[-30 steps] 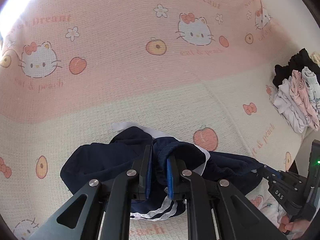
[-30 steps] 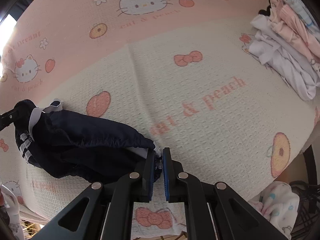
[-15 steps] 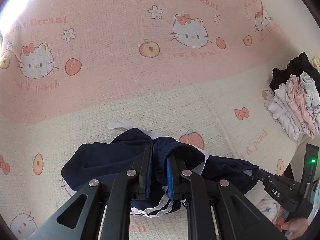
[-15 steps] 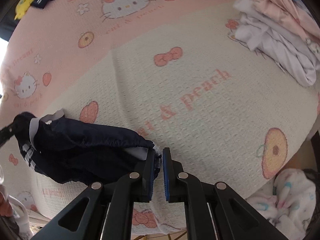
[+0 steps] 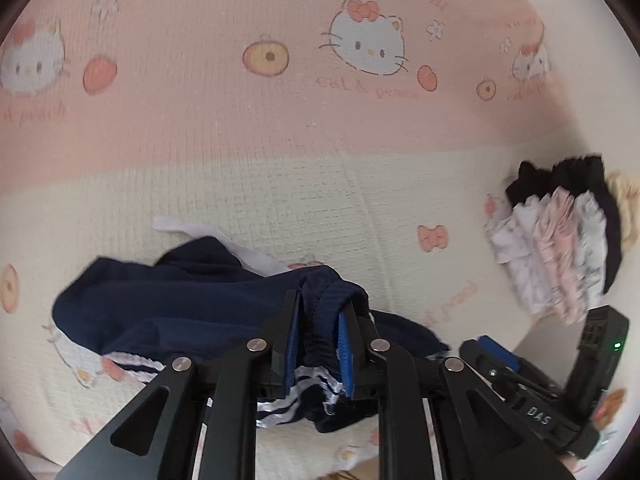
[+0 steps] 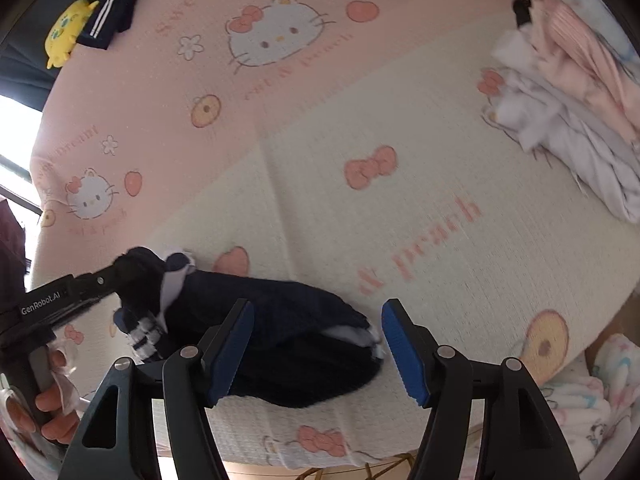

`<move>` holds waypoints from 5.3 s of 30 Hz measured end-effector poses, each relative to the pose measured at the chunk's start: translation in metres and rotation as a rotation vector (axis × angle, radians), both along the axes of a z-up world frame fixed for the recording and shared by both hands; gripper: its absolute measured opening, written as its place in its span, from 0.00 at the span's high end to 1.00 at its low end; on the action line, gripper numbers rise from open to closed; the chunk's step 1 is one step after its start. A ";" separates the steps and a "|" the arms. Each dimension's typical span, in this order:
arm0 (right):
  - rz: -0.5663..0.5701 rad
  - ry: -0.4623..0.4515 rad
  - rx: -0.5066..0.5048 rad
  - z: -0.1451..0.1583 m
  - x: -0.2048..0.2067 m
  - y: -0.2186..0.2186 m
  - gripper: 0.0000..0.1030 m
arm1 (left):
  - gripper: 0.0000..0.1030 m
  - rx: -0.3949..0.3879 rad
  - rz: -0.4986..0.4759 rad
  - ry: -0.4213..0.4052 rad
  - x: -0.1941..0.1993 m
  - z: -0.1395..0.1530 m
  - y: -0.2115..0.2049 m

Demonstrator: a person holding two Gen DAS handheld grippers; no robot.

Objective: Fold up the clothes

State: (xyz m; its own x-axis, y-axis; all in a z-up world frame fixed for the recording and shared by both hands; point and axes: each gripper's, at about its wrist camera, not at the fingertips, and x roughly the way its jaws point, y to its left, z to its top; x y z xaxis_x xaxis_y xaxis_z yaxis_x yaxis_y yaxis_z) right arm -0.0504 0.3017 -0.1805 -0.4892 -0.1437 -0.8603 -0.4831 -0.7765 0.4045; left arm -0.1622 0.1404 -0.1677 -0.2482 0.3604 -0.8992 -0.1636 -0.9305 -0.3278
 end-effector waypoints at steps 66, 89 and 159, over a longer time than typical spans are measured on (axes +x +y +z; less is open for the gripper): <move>0.284 -0.047 -0.085 -0.088 -0.115 -0.106 0.59 | 0.31 -0.087 0.324 -0.034 0.018 -0.090 -0.152; 0.192 0.072 -0.191 -0.073 -0.084 -0.036 0.90 | 0.91 -0.138 0.220 0.092 0.016 -0.046 -0.125; 0.441 -0.030 0.050 -0.080 -0.094 -0.117 0.86 | 0.90 -0.290 0.129 0.134 0.054 -0.088 -0.040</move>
State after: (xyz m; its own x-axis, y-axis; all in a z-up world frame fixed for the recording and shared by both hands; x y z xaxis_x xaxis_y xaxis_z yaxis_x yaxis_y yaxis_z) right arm -0.1442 0.1848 -0.2604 -0.3650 -0.2903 -0.8846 -0.1128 -0.9294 0.3515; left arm -0.1080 0.1008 -0.2558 -0.3979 0.0520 -0.9159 -0.0618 -0.9976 -0.0298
